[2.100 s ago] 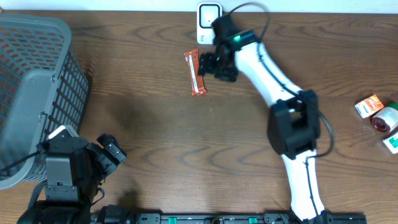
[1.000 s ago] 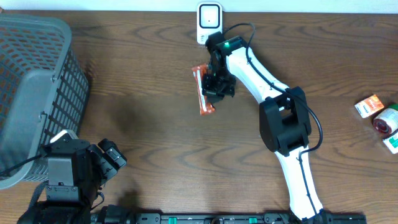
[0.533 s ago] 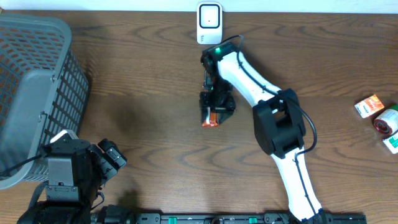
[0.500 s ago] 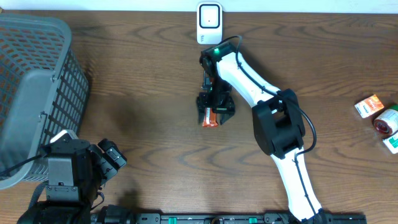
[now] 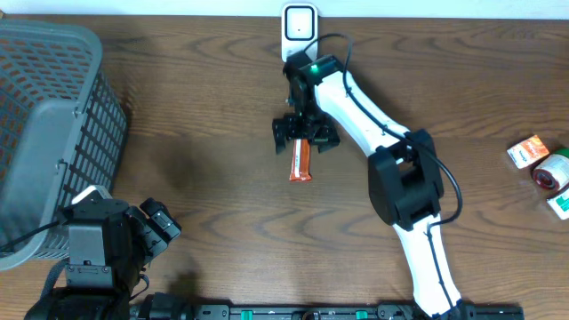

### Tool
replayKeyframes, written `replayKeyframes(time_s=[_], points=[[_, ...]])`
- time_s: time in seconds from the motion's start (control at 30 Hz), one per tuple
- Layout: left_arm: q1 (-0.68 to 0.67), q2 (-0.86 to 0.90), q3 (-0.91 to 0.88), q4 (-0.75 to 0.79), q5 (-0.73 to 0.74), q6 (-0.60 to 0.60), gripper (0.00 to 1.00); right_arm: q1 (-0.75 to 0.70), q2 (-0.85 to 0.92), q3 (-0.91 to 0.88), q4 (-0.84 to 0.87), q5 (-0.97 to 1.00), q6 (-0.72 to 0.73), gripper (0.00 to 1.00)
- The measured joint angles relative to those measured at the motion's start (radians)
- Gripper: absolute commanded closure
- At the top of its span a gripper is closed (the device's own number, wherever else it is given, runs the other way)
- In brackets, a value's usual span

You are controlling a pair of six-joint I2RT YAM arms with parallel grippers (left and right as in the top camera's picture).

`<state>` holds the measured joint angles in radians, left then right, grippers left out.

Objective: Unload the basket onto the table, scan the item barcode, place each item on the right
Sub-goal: 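Lift the snack bar upright with the right gripper, then hold the bar still while the left arm reaches toward it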

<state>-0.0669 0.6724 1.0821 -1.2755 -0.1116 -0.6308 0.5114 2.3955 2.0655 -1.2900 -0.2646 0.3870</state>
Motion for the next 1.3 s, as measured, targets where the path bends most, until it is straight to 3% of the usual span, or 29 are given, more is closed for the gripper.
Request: replayKeyframes(time_s=[0.37, 0.67, 0.83, 1.3], points=[[0.000, 0.000, 0.000, 0.000, 0.000, 0.000, 0.02, -0.047, -0.007, -0.045, 0.114, 0.014, 0.028, 0.03], [0.000, 0.000, 0.000, 0.000, 0.000, 0.000, 0.02, -0.151, -0.098, -0.311, 0.484, -0.254, -0.033, 0.11], [0.000, 0.000, 0.000, 0.000, 0.000, 0.000, 0.02, -0.190, -0.127, -0.401, 0.558, -0.370, -0.096, 0.01], [0.000, 0.000, 0.000, 0.000, 0.000, 0.000, 0.02, -0.180, -0.155, -0.471, 0.661, -0.396, -0.202, 0.01]])
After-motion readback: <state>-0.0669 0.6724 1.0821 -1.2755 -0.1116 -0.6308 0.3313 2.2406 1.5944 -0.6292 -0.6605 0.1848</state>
